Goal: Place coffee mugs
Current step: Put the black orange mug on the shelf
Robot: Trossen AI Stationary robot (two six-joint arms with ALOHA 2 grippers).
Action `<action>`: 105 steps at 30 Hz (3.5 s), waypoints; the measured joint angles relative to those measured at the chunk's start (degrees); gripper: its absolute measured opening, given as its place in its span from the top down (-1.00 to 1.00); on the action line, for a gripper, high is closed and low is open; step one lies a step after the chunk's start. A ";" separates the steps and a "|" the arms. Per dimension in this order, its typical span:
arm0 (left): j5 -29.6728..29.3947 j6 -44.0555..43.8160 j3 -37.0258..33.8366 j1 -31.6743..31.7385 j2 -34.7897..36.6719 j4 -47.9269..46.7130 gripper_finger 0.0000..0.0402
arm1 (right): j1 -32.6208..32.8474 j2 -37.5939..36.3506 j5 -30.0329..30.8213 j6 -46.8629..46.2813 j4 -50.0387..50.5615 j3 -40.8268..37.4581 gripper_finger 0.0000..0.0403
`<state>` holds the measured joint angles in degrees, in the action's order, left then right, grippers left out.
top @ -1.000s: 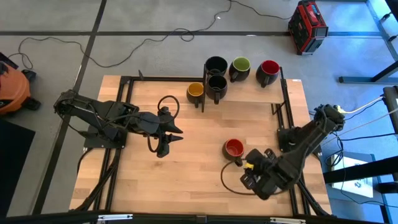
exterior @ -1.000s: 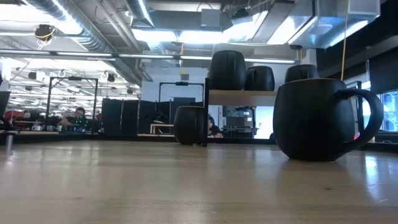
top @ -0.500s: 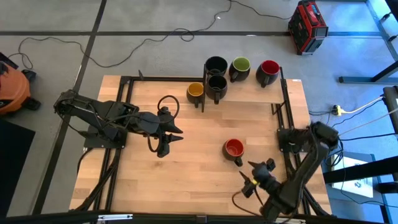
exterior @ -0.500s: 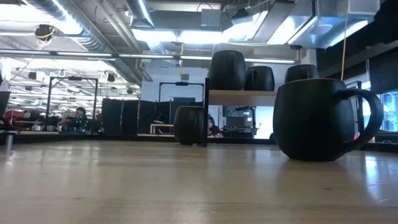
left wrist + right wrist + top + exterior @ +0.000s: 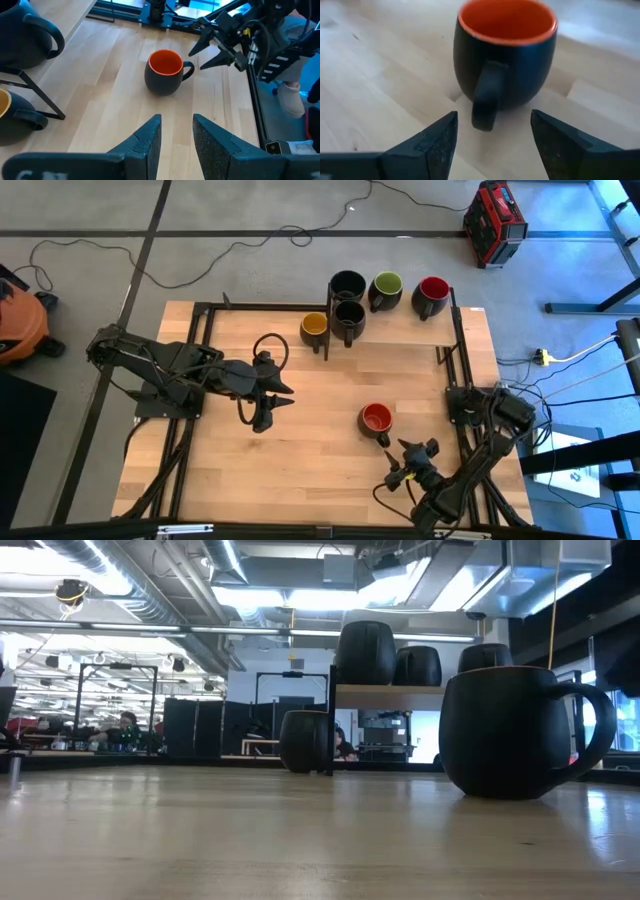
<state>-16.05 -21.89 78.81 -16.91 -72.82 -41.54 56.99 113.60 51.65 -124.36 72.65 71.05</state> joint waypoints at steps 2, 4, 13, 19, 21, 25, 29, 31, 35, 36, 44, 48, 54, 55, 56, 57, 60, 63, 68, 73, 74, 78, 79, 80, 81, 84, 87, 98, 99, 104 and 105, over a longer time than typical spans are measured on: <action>-0.05 0.00 0.00 0.02 0.00 0.00 0.48 | 0.00 0.00 0.36 0.05 -2.86 -1.61 -0.17; -0.17 0.02 0.00 0.00 0.00 0.00 0.48 | -0.10 0.00 1.16 0.12 -5.41 -3.13 -0.17; -2.55 0.04 0.00 0.02 0.00 0.02 0.48 | -4.91 -0.01 2.15 0.33 -10.76 -6.80 -0.16; -2.75 0.04 0.00 0.02 0.00 0.02 0.48 | -6.01 -0.02 1.21 3.31 -13.04 -6.93 0.21; -2.77 0.04 0.00 0.02 0.00 0.02 0.48 | -5.97 -0.02 1.23 4.38 -13.30 -6.93 0.44; -2.82 0.04 0.00 0.08 0.00 0.02 0.48 | -6.01 -0.04 1.28 6.38 -12.83 -6.93 0.78; -2.82 0.05 0.00 0.81 0.01 0.02 0.48 | -6.01 -0.37 1.16 6.73 -12.65 -6.93 0.78; -2.79 0.07 0.00 1.28 0.30 0.00 0.48 | -6.01 -1.48 0.55 6.79 -12.40 -6.91 0.78; -2.39 0.12 0.02 2.22 2.26 -0.01 0.48 | -6.01 -6.11 0.41 6.94 -9.16 -6.91 0.78; -2.39 0.58 0.04 2.54 2.80 -0.02 0.48 | -6.01 -7.65 0.99 6.96 -7.73 -6.89 0.78; -2.96 9.30 0.11 6.39 7.76 0.07 0.48 | -8.84 -19.90 2.70 8.42 5.75 -4.22 0.78; -2.83 13.13 0.11 9.25 9.97 -0.27 0.48 | -13.66 -24.44 4.92 12.33 10.69 -1.43 0.78; -0.71 16.60 0.02 14.05 13.21 -3.63 0.48 | -22.20 -30.86 9.79 13.80 13.25 -0.51 0.78; -0.68 17.22 0.05 14.92 13.75 -3.63 0.48 | -23.83 -31.67 10.37 13.92 13.70 -0.51 0.78; -0.68 17.98 0.07 15.72 14.37 -4.00 0.48 | -25.36 -32.31 10.70 14.34 13.96 -0.51 0.78; -0.70 19.00 0.07 16.48 14.91 -4.77 0.48 | -27.00 -32.84 10.85 15.26 13.96 -0.51 0.78; -0.70 22.34 0.07 18.52 15.78 -4.61 0.48 | -32.17 -33.78 11.26 19.54 13.80 -0.51 0.78; -0.73 23.78 0.07 20.17 16.02 -4.16 0.48 | -36.41 -33.98 10.81 25.40 12.61 -0.52 0.78; -0.26 24.11 0.05 22.23 15.93 -4.28 0.47 | -40.39 -35.07 10.72 30.45 10.14 -1.07 0.78; 1.36 24.13 0.05 23.44 15.82 -4.28 0.48 | -43.30 -36.16 9.64 35.40 2.37 -3.79 0.78; 1.38 24.13 0.06 23.58 15.82 -4.28 0.48 | -44.07 -36.17 9.40 36.91 0.89 -4.19 0.78; 1.38 24.13 0.06 23.78 15.82 -4.28 0.48 | -47.10 -36.20 7.65 44.11 -5.30 -5.55 0.78; 1.39 24.13 0.05 23.77 15.82 -4.28 0.48 | -47.83 -36.20 7.61 45.80 -6.68 -5.82 0.78; 1.38 24.13 0.04 23.76 15.82 -4.28 0.48 | -48.38 -36.20 7.64 46.99 -7.67 -6.04 0.78; 1.39 24.13 0.04 23.76 15.82 -4.28 0.48 | -48.88 -36.20 7.70 47.60 -8.35 -6.18 0.78; 1.15 24.13 0.04 23.76 15.82 -4.26 0.48 | -49.91 -36.20 6.99 48.35 -8.55 -6.26 0.78; 0.74 24.13 0.04 23.76 15.82 -4.26 0.48 | -50.02 -35.92 6.87 48.36 -8.64 -6.26 0.78; 0.52 24.18 0.04 23.76 15.82 -3.95 0.48 | -50.02 -34.02 5.16 50.91 -12.17 -6.26 0.78; 0.51 24.31 0.04 23.76 15.81 -3.77 0.48 | -50.01 -33.79 5.36 51.27 -12.30 -6.30 0.78; 0.48 25.29 0.04 23.76 15.82 -2.97 0.48 | -50.03 -33.48 5.81 51.34 -12.53 -6.32 0.78; 0.48 25.31 0.04 23.76 15.82 -2.63 0.48 | -50.03 -33.46 5.72 51.35 -12.41 -6.32 0.78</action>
<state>-15.57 3.42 78.85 6.85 -56.99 -44.17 6.96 80.14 57.36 -73.02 60.24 64.73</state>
